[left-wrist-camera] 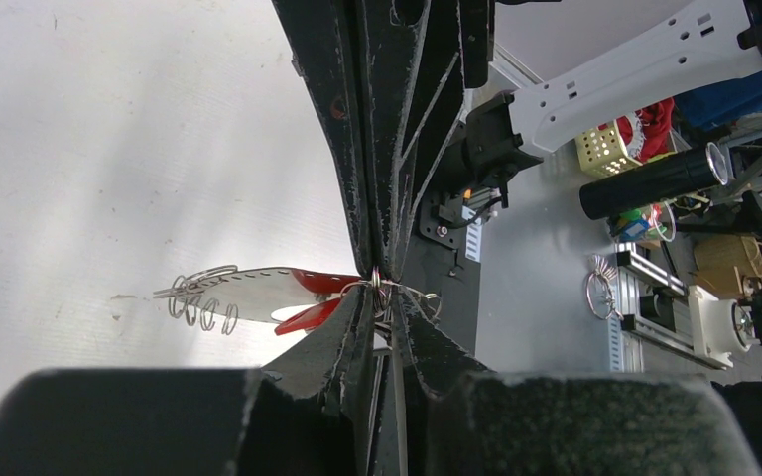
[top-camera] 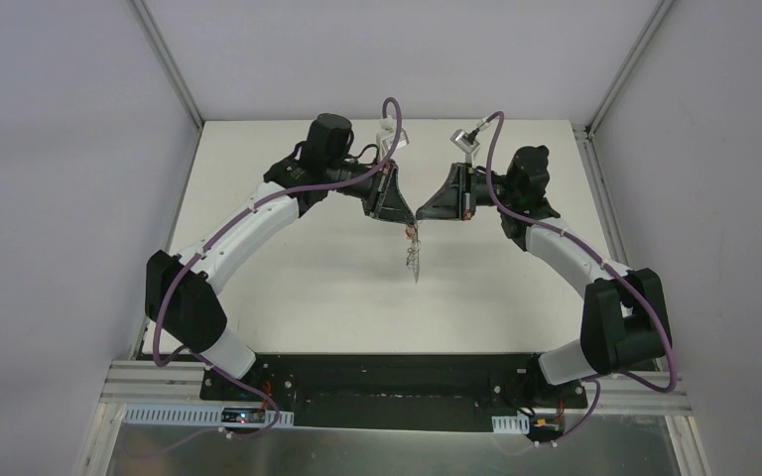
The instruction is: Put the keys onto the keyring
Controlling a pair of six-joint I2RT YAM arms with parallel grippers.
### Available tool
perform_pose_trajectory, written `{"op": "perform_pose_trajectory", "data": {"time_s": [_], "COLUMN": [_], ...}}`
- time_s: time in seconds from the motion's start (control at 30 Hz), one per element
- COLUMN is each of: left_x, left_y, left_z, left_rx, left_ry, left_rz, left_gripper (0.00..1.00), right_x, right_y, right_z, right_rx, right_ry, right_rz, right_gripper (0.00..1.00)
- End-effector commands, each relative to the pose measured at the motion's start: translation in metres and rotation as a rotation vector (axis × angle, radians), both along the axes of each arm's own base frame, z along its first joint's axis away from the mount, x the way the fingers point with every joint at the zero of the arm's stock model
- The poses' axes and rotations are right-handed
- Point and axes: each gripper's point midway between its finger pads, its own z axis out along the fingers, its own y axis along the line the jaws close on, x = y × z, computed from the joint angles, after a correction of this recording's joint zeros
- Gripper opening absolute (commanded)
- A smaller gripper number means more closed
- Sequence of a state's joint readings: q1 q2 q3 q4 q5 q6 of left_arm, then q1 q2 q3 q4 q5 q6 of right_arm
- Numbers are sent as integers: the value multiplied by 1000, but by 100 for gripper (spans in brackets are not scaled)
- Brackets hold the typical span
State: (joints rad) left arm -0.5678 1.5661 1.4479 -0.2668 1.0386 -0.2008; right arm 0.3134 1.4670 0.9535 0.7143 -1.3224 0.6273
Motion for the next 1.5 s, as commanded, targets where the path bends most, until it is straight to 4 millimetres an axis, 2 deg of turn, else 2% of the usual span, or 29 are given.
{"op": "perform_pose_trajectory", "data": {"time_s": [0.0,0.13,0.33,0.47,0.6,0.73,0.9,1.13,1.33,1.47], "left_x": [-4,-3,4,5,-7,-20,-33,-36,-36,-36], "left_y": [0,-1,3,12,22,24,18,8,5,5], "left_z": [3,4,4,-2,-12,-12,-8,3,4,2], "left_rx": [-18,-16,54,181,332,401,397,332,313,313], "left_ry": [11,7,-1,1,48,94,135,150,160,163], "left_rz": [-27,-27,1,-10,-60,-107,-148,-171,-179,-180], "left_gripper": [10,0,0,0,0,0,0,0,0,0], "right_x": [-2,-4,-10,-16,-22,-25,-26,-33,-37,-38], "right_y": [-4,-5,-7,-8,-9,-9,-8,0,8,10], "right_z": [19,18,18,15,8,7,7,-2,-8,-8], "right_rx": [33,32,34,32,24,21,20,11,6,5], "right_ry": [-110,-115,-152,-180,-200,-217,-211,-179,-156,-149], "right_rz": [-13,-7,11,32,60,65,70,100,126,138], "right_gripper": [0,0,0,0,10,19,29,38,40,30]}}
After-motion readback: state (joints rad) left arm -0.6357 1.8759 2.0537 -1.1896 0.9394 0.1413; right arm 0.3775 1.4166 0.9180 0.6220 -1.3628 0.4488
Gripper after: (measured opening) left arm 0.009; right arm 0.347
